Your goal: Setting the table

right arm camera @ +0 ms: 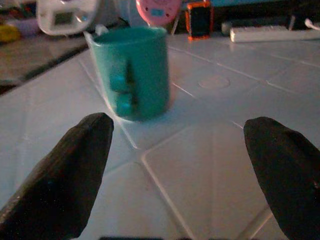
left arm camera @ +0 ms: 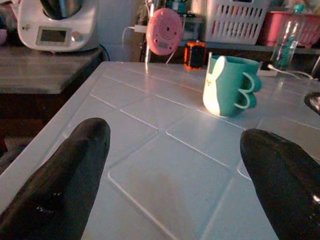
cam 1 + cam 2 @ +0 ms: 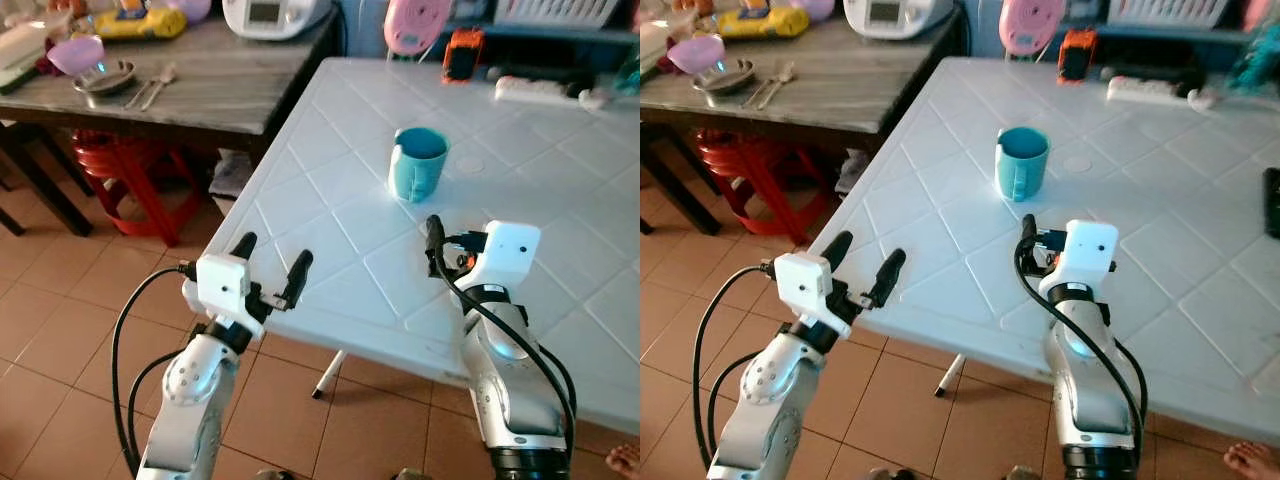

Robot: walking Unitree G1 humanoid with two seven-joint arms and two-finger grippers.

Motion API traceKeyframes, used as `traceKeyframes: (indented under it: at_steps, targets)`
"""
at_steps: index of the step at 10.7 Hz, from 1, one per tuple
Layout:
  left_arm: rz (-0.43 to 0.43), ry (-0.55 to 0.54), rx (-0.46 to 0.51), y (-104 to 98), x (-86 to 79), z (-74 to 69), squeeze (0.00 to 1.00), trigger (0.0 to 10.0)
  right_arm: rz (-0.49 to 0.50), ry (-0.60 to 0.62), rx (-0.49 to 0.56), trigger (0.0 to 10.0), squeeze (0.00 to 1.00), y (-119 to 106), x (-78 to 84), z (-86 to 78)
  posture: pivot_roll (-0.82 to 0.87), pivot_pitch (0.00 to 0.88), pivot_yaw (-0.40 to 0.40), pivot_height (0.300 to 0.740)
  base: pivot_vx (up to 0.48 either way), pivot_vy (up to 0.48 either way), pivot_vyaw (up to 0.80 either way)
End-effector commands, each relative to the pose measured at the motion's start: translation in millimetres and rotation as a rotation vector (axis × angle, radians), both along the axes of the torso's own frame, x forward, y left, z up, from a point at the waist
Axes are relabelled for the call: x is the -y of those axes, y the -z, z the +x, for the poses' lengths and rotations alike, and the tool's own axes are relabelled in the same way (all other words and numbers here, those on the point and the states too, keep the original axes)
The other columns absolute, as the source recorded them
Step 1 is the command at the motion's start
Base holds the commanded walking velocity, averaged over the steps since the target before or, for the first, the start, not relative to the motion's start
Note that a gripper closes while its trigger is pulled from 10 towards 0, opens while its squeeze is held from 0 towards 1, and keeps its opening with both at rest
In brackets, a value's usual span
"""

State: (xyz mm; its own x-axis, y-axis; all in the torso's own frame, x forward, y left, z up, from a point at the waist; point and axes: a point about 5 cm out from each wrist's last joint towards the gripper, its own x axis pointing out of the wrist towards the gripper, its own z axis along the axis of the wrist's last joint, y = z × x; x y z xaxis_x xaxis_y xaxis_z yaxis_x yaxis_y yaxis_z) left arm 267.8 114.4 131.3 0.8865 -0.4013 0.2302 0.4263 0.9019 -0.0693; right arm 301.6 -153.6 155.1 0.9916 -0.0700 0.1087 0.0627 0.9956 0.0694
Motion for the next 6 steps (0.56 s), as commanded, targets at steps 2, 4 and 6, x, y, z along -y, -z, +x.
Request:
traceKeyframes:
  at_steps: [2,4,6]
  targets:
    - [0.006,0.007,-0.003,3.0,-2.7,-3.9,0.00,10.0,-0.013,-0.036,-0.028,10.0,0.08,7.8,-8.7,0.7,-0.10,0.181,0.084,0.740,0.000,0.000,0.00]
    - [-0.008,0.036,-0.013,4.5,-1.7,-7.4,0.00,10.0,-0.042,-0.057,0.002,10.0,0.00,2.4,-14.6,10.4,-0.09,0.199,0.086,0.740,0.000,0.000,0.00]
    - [-0.005,0.058,-0.014,5.6,1.6,-12.5,0.00,10.0,-0.052,-0.047,0.026,10.0,0.00,-5.4,-14.8,19.5,-0.08,0.222,0.084,0.740,0.000,0.000,0.00]
